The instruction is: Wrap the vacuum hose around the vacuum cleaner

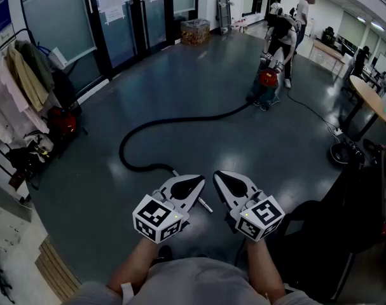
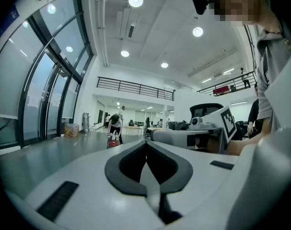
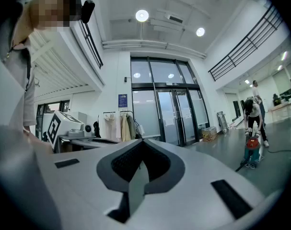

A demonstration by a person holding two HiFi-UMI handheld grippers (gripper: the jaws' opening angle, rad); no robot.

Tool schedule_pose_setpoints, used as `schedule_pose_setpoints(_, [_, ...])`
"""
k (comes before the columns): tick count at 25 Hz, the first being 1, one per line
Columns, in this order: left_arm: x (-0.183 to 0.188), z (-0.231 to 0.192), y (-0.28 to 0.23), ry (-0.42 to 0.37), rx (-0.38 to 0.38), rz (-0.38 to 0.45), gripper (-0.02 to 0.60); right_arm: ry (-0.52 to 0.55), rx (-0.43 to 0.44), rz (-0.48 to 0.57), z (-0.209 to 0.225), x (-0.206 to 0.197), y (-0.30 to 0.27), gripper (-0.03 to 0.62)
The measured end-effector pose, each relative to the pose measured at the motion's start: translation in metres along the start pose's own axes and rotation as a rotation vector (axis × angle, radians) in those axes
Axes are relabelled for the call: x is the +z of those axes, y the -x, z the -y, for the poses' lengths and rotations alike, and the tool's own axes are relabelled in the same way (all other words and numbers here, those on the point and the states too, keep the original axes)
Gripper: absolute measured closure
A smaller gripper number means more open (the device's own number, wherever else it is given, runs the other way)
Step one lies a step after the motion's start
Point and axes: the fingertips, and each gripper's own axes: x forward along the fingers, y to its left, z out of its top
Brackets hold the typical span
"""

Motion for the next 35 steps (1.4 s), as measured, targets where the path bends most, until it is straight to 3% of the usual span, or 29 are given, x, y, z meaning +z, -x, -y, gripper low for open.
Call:
schedule_pose_setpoints(16, [0.0, 0.01, -0.004, -0.011, 0.001, -0.015, 0.574, 0.003, 0.004, -0.014, 0.003, 0.0, 0.008, 0.589])
schedule_pose_setpoints(24, [0.004, 0.013, -0.016, -0.086, 0.01, -0.043, 0.574, -0.007, 0.01, -0.013, 0.015, -0.002, 0.023, 0.589])
schedule_pose_setpoints(35, [-0.01, -0.008, -0.023, -0.056, 0.049, -0.072, 0.574, -0.035, 0.007, -0.013, 0.039, -0.009, 0.019, 0.589])
